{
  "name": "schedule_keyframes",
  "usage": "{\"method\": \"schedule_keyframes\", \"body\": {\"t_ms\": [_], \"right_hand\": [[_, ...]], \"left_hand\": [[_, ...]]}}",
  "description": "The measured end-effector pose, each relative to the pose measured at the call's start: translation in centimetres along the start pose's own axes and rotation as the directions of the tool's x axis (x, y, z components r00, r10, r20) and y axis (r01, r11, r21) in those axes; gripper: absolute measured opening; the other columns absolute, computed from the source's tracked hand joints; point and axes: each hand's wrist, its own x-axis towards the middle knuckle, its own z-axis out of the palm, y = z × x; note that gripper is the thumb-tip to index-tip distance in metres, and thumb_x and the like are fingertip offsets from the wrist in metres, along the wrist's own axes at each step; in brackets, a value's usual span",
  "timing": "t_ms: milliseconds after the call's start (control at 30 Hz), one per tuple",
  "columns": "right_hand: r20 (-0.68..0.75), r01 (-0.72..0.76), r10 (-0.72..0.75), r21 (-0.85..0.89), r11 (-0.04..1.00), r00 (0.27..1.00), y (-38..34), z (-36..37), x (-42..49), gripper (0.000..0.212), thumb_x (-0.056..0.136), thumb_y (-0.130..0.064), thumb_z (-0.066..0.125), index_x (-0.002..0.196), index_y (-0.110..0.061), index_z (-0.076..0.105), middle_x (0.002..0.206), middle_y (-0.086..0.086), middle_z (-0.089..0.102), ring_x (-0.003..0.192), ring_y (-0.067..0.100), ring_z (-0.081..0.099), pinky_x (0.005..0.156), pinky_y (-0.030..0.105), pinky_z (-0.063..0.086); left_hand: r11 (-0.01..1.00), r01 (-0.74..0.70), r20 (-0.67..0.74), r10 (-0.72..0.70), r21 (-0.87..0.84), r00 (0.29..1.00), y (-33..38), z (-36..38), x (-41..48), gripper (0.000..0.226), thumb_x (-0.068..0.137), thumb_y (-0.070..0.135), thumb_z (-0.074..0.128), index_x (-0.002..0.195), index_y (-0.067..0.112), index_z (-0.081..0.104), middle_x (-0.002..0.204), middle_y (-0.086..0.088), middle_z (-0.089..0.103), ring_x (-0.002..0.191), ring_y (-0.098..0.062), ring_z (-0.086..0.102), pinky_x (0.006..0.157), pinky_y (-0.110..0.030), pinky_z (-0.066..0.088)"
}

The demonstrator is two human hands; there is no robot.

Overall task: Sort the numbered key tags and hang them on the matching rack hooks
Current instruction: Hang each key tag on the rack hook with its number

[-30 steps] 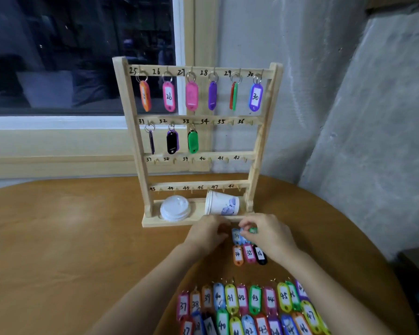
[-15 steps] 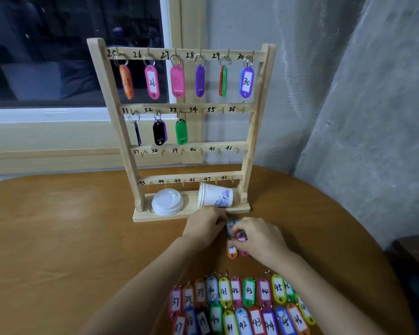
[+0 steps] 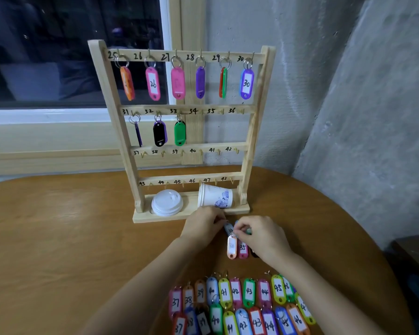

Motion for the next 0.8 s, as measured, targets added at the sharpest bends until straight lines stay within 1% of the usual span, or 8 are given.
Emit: {"method": "schedule_keyframes", "body": {"t_ms": [100,233,333,467,600,667,700,800], "right_hand": [[-0.016,-0.018,0.018,0.049,0.999,1.0,-0.4,-0.7,0.3,0.008,0.087,-0.038,0.064,0.087,-0.034,0.07,0.087,-0.017,0.069,0.078,0.002,0.06,0.053,0.018,0.039],[-0.037,0.003,0.001,0.119,0.993,0.999,-1.6,-1.9,0.9,0.004,0.085,-0.036,0.068,0.083,-0.035,0.071,0.081,-0.02,0.068,0.075,-0.004,0.059,0.06,0.02,0.049],[-0.055,0.042,-0.032,0.184,0.982,0.998,-3.1,-3.2,1.6,0.002,0.081,-0.034,0.072,0.08,-0.032,0.071,0.075,-0.02,0.068,0.074,-0.007,0.062,0.065,0.025,0.056],[-0.136,0.088,-0.057,0.227,0.97,0.989,-5.5,-5.7,2.8,0.005,0.079,-0.031,0.074,0.077,-0.032,0.07,0.072,-0.019,0.066,0.072,-0.005,0.06,0.065,0.022,0.053],[-0.208,0.176,-0.126,0.244,0.954,0.97,-7.8,-8.1,4.1,0.003,0.083,-0.028,0.071,0.08,-0.03,0.072,0.074,-0.019,0.065,0.072,-0.005,0.059,0.068,0.027,0.053],[-0.253,0.207,-0.142,0.251,0.945,0.957,-8.7,-9.2,4.9,0.003,0.082,-0.029,0.07,0.079,-0.03,0.072,0.074,-0.019,0.066,0.073,-0.002,0.06,0.07,0.031,0.054],[-0.275,0.22,-0.149,0.249,0.943,0.95,-9.1,-9.7,5.2,0.003,0.082,-0.03,0.071,0.079,-0.03,0.072,0.075,-0.018,0.067,0.074,0.001,0.061,0.071,0.033,0.054],[-0.312,0.247,-0.166,0.24,0.939,0.935,-10.2,-11.1,5.9,0.006,0.082,-0.032,0.07,0.076,-0.032,0.069,0.073,-0.018,0.066,0.072,0.001,0.059,0.069,0.03,0.052]], "left_hand": [[0.997,0.031,-0.036,-0.034,-0.072,0.999,0.0,-1.5,-0.2,0.013,0.088,0.022,0.062,0.095,0.019,0.073,0.092,0.003,0.069,0.082,-0.012,0.059,0.073,-0.03,0.05],[0.986,0.049,-0.122,-0.069,-0.158,0.99,0.1,-4.8,0.0,0.011,0.083,0.013,0.068,0.075,0.009,0.074,0.068,0.001,0.066,0.059,-0.005,0.052,0.059,-0.016,0.037],[0.976,0.044,-0.198,-0.087,-0.213,0.976,0.8,-8.0,-0.1,0.008,0.08,0.01,0.072,0.073,0.006,0.074,0.063,0.005,0.064,0.054,0.004,0.05,0.054,-0.008,0.036],[0.965,-0.004,-0.286,-0.074,-0.262,0.955,2.2,-12.5,-0.4,0.006,0.08,0.011,0.072,0.079,0.008,0.076,0.07,-0.002,0.072,0.06,-0.007,0.061,0.062,-0.02,0.049],[0.963,-0.041,-0.344,-0.055,-0.267,0.937,3.7,-16.6,0.2,0.008,0.083,0.01,0.068,0.083,0.006,0.075,0.072,-0.004,0.07,0.056,-0.003,0.056,0.053,-0.013,0.045],[0.953,-0.049,-0.382,-0.073,-0.3,0.921,4.3,-18.1,0.7,0.009,0.084,0.01,0.068,0.085,0.004,0.075,0.075,-0.003,0.07,0.058,0.001,0.055,0.054,-0.009,0.043],[0.95,-0.055,-0.406,-0.079,-0.308,0.91,4.5,-18.7,1.0,0.009,0.084,0.01,0.068,0.085,0.005,0.075,0.075,-0.002,0.069,0.058,0.0,0.055,0.056,-0.011,0.044],[0.952,-0.055,-0.482,-0.103,-0.302,0.87,5.1,-19.7,2.2,0.008,0.084,0.017,0.069,0.082,0.012,0.075,0.07,-0.007,0.07,0.056,-0.011,0.053,0.057,-0.029,0.048]]}}
